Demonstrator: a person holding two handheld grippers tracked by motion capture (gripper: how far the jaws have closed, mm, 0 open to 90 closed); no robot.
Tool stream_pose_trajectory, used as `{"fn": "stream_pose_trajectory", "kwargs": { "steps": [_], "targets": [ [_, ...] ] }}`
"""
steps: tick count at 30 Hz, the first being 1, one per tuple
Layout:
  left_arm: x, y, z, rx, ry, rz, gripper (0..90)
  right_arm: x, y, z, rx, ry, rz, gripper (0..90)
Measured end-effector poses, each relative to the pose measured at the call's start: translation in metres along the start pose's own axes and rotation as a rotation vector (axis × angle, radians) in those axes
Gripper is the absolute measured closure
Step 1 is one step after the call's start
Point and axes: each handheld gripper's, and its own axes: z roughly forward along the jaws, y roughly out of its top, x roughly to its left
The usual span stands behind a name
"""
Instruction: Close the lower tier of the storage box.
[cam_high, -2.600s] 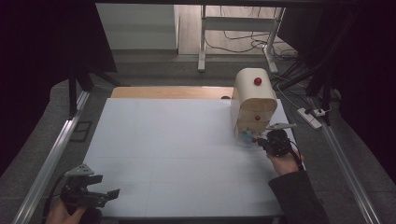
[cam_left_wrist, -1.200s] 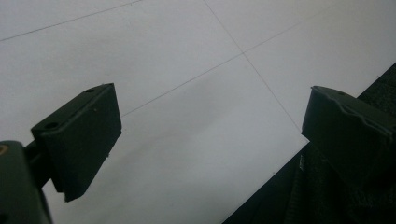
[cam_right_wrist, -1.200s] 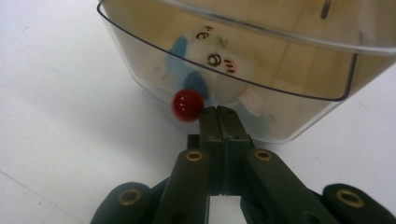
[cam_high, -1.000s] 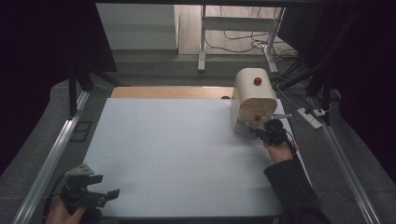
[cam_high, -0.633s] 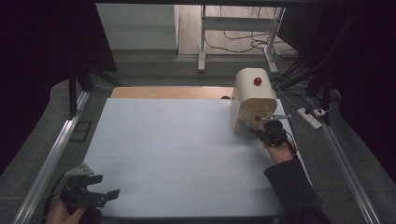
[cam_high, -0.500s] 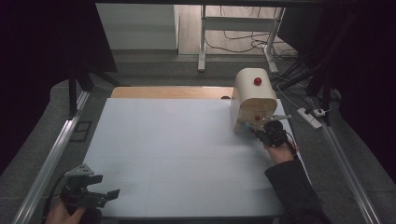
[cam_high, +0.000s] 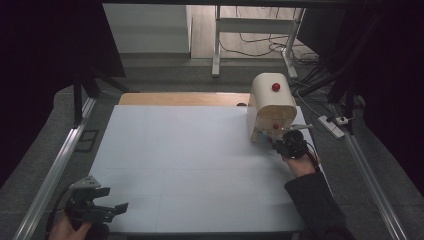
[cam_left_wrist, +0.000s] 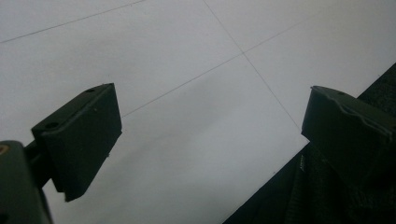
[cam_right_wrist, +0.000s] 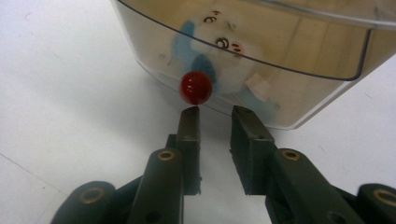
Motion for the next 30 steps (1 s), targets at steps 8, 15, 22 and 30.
{"fn": "stream_pose_trajectory", "kwargs": {
  "steps": [8,15,22,30],
  "targets": [
    [0.0,0.0,0.0,0.0,0.0,0.001,4.9,0.003,-0.001,0.0,-0.003,0.025,0.011,55.6],
    [0.0,0.0,0.0,0.001,0.001,0.002,5.0,0.008,-0.001,0.002,-0.003,0.054,0.028,38.1],
    [0.0,0.0,0.0,0.001,0.001,0.002,5.0,0.014,-0.001,0.004,0.003,0.087,0.034,18.9],
    [0.0,0.0,0.0,0.002,0.0,0.003,5.0,0.019,-0.003,0.006,0.008,0.099,0.04,5.5]
  ]
}}
